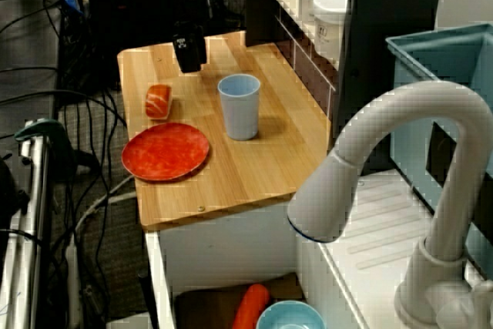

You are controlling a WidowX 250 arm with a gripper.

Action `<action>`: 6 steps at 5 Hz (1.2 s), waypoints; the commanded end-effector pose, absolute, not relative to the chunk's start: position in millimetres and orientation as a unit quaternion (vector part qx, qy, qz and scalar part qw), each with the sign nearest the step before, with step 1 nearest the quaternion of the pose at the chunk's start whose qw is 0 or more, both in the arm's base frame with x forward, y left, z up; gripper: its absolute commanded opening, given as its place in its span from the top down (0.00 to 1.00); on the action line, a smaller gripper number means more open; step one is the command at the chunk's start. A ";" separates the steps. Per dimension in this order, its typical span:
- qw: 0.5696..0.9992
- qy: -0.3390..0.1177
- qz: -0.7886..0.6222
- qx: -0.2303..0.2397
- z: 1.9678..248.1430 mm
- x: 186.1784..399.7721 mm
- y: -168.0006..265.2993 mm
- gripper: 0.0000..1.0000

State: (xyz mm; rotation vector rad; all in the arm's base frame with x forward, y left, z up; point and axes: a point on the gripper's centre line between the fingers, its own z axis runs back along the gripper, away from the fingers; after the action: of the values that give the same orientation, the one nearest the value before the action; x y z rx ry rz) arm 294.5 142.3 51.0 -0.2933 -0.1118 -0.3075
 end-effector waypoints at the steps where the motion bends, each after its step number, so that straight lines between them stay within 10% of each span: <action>1: 0.974 -0.095 -0.176 -0.107 70.9 284.2 142.4 0.00; 6: 0.983 -0.103 -0.095 -0.120 86.5 308.1 139.3 0.00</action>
State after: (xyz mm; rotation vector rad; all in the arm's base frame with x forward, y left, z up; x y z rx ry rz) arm 301.7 135.4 70.3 -0.2719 -0.1635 -0.1898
